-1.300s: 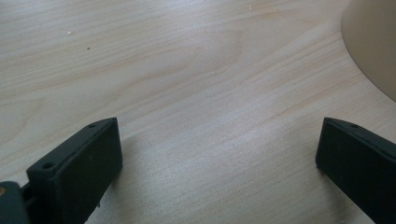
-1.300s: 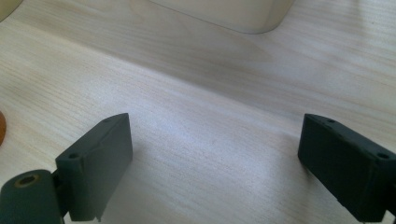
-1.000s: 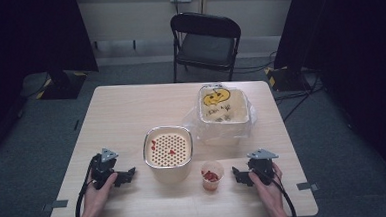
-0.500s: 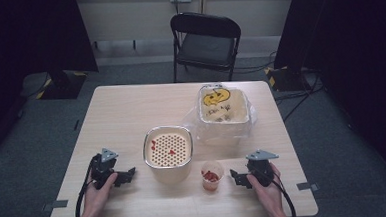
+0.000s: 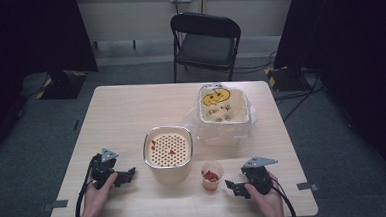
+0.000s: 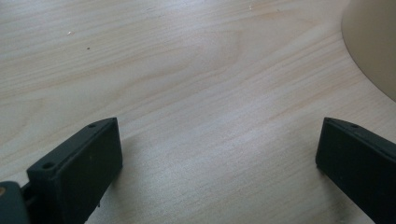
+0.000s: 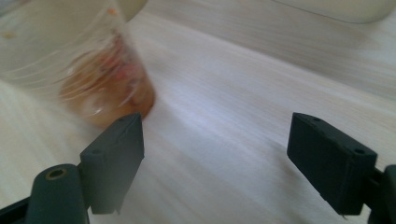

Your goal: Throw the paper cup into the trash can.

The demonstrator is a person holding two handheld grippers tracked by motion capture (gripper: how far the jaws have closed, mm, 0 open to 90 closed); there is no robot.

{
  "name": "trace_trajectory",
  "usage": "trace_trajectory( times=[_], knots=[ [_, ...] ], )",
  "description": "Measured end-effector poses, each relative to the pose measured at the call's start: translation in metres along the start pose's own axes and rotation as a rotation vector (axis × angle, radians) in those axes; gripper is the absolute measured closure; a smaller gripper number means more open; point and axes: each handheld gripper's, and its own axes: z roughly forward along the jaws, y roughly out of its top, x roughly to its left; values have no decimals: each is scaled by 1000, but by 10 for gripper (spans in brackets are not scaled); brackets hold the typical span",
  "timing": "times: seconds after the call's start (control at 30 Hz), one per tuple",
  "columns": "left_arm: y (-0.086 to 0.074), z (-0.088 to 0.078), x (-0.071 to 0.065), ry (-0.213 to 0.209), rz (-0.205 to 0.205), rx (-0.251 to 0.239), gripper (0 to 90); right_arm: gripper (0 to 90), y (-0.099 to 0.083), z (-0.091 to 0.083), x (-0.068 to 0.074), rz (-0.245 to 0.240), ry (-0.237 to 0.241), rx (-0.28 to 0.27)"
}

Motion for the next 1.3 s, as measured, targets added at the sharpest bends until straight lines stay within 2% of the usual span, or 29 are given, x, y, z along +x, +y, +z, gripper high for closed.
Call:
trace_trajectory(
  times=[0.2,0.33,0.63,0.77,0.93,1.03,1.07,1.3],
  knots=[
    [0,0,0,1,1,0,0,188,3,-1,16,-46,83,-2],
    [0,0,0,0,0,0,0,182,3,2,21,-49,117,2],
    [0,0,0,2,2,1,0,138,17,13,37,-82,134,-43],
    [0,0,0,1,1,1,0,154,24,19,42,-85,160,-71],
    [0,0,0,1,1,0,0,194,28,29,49,-123,157,-83],
    [0,0,0,2,1,1,0,238,29,31,51,-128,147,-83],
    [0,0,0,1,1,1,0,267,31,30,52,-138,138,-104],
    [0,0,0,0,0,0,0,347,33,31,53,-141,126,-108]
  ],
)
